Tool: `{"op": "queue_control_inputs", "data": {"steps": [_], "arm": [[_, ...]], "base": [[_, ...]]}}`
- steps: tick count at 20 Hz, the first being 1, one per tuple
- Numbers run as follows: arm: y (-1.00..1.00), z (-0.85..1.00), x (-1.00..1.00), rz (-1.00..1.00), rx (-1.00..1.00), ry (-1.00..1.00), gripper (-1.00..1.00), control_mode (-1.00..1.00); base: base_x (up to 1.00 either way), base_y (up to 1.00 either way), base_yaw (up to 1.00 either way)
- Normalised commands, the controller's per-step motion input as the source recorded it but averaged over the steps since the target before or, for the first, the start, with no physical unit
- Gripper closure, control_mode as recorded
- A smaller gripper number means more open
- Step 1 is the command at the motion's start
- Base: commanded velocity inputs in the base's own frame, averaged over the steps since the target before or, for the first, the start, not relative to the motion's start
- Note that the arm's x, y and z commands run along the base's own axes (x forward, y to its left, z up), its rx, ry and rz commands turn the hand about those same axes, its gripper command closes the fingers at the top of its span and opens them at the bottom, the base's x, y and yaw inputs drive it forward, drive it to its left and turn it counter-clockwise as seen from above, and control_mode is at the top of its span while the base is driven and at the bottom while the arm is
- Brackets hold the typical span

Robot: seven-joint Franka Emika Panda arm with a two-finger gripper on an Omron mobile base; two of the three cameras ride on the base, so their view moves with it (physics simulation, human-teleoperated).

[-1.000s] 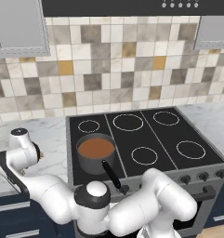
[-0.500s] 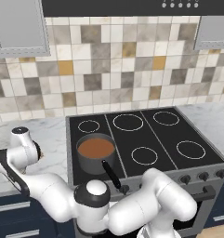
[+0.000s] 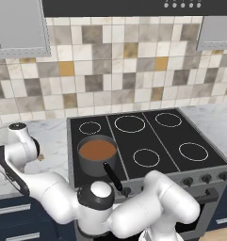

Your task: Pick up the sugar cube(s) and place them in the saucepan with hot chocolate.

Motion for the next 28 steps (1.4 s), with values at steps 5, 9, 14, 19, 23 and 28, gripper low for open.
{"op": "queue_control_inputs", "data": {"steps": [5,9,14,19,23,28], "arm": [[0.0,1.0,-0.26,-0.09,0.0,-0.02,1.0,-1.0],[-0.32,0.88,-0.17,-0.14,0.0,-0.09,1.0,-1.0],[-0.54,0.61,-0.28,-0.15,0.02,-0.2,1.0,-1.0],[-0.86,0.32,-0.55,-0.16,0.14,-0.2,1.0,-1.0],[-0.95,0.33,-0.59,-0.19,0.16,-0.12,1.0,-1.0],[-1.0,0.04,-0.46,-0.25,0.19,-0.05,1.0,-1.0]], "base": [[0.0,0.0,0.0],[0.0,0.0,0.0],[0.0,0.0,0.0],[0.0,0.0,0.0],[0.0,0.0,0.0],[0.0,0.0,0.0]]}}
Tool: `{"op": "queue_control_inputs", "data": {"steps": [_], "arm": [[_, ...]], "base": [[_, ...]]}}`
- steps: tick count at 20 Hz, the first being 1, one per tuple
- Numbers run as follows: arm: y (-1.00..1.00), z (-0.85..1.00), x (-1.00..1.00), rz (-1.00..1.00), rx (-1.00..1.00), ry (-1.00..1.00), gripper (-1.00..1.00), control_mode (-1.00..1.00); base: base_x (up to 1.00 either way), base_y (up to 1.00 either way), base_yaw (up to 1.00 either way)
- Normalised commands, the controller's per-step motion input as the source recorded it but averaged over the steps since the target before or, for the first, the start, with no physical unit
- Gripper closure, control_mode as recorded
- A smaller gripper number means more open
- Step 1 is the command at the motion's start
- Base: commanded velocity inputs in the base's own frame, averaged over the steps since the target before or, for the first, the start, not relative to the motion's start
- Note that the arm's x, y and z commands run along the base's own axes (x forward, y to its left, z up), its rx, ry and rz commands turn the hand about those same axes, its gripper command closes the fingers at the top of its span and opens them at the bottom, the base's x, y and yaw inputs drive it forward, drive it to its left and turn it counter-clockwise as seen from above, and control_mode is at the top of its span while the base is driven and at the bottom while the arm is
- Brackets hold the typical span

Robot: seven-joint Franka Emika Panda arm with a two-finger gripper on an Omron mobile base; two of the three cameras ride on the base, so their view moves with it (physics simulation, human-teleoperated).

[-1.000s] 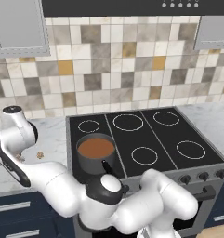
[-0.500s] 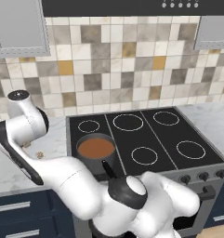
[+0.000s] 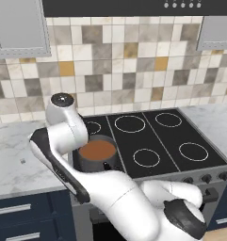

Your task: Pick up the sugar cube(s) and place them in the saucepan with hot chocolate.

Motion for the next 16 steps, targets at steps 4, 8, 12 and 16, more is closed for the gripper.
{"op": "queue_control_inputs", "data": {"steps": [4,8,12,16], "arm": [[-1.0,0.11,-0.16,-0.3,0.12,0.0,1.0,-1.0],[-1.0,0.18,-0.04,-0.31,0.05,0.07,1.0,-1.0],[-0.95,0.23,0.0,-0.24,0.0,0.22,1.0,-1.0],[-0.78,0.08,0.1,-0.18,0.0,0.33,1.0,-1.0]], "base": [[0.0,0.0,0.0],[0.0,0.0,0.0],[0.0,0.0,0.0],[0.0,0.0,0.0]]}}
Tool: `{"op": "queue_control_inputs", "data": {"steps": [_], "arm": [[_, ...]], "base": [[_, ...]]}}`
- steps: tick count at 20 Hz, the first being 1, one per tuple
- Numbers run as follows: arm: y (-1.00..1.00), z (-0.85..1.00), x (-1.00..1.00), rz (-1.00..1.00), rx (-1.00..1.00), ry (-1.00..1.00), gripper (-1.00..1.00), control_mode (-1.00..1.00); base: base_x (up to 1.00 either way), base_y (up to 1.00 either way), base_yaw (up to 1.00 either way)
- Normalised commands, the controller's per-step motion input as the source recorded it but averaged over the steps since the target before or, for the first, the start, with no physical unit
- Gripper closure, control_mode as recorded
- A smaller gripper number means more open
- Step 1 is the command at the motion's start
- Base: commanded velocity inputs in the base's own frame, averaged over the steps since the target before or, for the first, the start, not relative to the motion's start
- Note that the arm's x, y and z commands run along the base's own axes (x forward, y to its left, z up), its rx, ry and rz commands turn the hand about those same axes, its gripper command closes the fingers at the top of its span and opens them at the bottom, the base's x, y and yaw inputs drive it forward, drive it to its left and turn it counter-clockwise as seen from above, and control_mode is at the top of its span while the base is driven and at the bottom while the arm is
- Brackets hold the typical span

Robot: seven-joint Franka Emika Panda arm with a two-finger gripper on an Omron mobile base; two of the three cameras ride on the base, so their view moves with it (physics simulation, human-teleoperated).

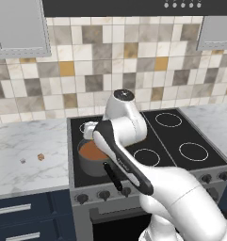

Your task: Pick up the sugar cube(s) and place them in the saucepan with hot chocolate.

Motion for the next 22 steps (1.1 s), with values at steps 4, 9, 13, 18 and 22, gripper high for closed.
{"op": "queue_control_inputs", "data": {"steps": [4,9,13,18,22], "arm": [[-0.12,-0.01,0.35,-0.03,-0.03,0.53,1.0,-1.0],[0.01,-0.11,0.05,0.03,0.0,0.11,1.0,-1.0],[0.11,-0.03,0.0,0.03,-0.15,0.0,1.0,-1.0],[0.19,-0.37,0.06,0.07,-0.1,0.0,1.0,-1.0],[0.2,-0.62,0.38,0.09,-0.02,-0.01,1.0,-1.0]], "base": [[0.0,0.0,0.0],[0.0,0.0,0.0],[0.0,0.0,0.0],[0.0,0.0,0.0],[0.0,0.0,0.0]]}}
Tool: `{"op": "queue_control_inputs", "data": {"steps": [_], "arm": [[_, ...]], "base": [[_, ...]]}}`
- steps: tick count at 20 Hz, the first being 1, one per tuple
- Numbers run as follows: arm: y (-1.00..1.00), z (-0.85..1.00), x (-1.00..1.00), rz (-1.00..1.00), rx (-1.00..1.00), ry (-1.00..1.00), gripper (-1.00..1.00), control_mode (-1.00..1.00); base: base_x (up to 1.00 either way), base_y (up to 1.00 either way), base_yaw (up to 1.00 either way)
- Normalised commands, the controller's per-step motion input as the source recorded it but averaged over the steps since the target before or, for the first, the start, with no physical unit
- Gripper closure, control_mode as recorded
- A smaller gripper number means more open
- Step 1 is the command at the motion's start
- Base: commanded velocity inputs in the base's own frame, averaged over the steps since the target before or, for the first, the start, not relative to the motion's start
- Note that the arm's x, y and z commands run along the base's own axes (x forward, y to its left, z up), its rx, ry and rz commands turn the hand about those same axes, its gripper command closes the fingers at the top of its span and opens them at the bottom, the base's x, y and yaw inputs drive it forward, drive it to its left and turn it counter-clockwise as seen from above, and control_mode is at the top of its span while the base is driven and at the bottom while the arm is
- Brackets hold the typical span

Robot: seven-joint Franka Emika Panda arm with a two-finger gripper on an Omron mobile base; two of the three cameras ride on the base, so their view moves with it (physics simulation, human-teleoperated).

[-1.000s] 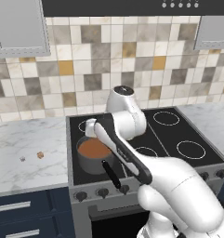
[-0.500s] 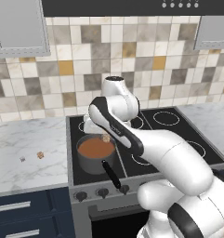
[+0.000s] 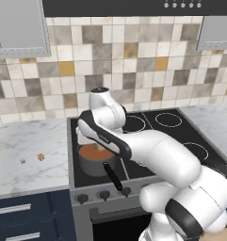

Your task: Pick up the sugar cube(s) and place them in the saucepan with hot chocolate.

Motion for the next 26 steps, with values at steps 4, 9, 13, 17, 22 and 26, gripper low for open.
{"op": "queue_control_inputs", "data": {"steps": [4,9,13,17,22,26], "arm": [[0.04,-0.28,0.46,0.09,0.0,0.0,1.0,-1.0],[0.0,-0.03,0.48,0.07,0.0,0.0,1.0,-1.0],[0.0,-0.02,0.09,0.03,0.0,0.0,1.0,-1.0],[0.0,-0.15,0.26,0.04,0.0,0.0,1.0,-1.0],[0.0,-0.07,0.06,0.02,0.0,0.0,1.0,-1.0],[0.0,-0.19,0.14,0.01,-0.01,0.03,1.0,-1.0]], "base": [[0.0,0.0,0.0],[0.0,0.0,0.0],[0.0,0.0,0.0],[0.0,0.0,0.0],[0.0,0.0,0.0],[0.0,0.0,0.0]]}}
